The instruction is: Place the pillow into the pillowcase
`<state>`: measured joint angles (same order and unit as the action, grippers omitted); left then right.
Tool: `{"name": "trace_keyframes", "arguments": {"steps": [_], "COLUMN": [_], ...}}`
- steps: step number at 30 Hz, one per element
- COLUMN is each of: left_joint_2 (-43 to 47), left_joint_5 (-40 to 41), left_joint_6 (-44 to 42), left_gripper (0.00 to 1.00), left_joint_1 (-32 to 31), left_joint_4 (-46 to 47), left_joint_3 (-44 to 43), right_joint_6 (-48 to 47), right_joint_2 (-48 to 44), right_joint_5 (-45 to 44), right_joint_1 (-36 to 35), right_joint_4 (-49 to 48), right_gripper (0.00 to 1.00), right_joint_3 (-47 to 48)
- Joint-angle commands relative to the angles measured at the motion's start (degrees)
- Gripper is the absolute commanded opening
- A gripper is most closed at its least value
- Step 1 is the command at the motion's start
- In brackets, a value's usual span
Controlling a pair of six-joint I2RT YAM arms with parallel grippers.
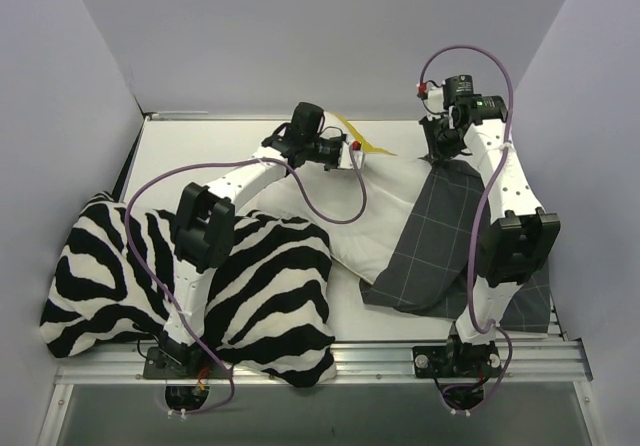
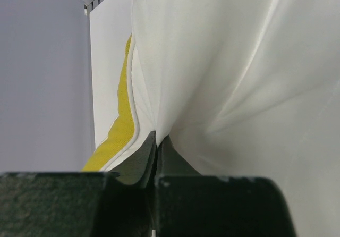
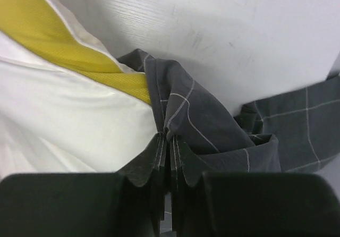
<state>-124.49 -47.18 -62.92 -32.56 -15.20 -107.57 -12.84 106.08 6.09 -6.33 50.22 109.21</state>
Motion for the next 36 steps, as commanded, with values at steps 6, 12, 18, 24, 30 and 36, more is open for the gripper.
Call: {"name": "trace_keyframes", "arguments": {"steps": [6,12,18,24,30,36], "left_joint_2": [2.9,4.6,8.3,8.1,6.8,4.8], "left_joint_5": [0.1,0.9,0.3,2.6,2.4,2.7], "left_joint_6": [7.9,13.2,12.5,8.6,7.9,8.9], "left_gripper": [0.0,0.0,0.0,0.0,0.0,0.0], "left_joint_1": [-1.2,-1.2,-0.4,1.6,1.6,0.5], "left_joint_4": [3.9,9.2,11.0,5.8,5.9,6.2], "left_joint_3": [-1.5,0.1,4.2,4.6,4.0,1.2], "right_joint_6": [8.8,17.4,18.3,17.2,17.5,31.8], "right_joint_2": [3.5,10.5,12.2,10.4,9.9,8.5], "right_joint_5": [22.1,21.1,7.5,-2.8,5.8,35.0], "right_joint_1": [-4.4,-8.3,-8.8,-5.8,-6.1,-5.6], "right_joint_4": [-1.7,-5.7,-10.0,-10.6,-10.4,-19.0], "right_gripper": [0.0,0.0,0.0,0.02,0.0,0.0], "right_joint_3": [9.4,18.0,20.9,15.7,13.6,15.9]}}
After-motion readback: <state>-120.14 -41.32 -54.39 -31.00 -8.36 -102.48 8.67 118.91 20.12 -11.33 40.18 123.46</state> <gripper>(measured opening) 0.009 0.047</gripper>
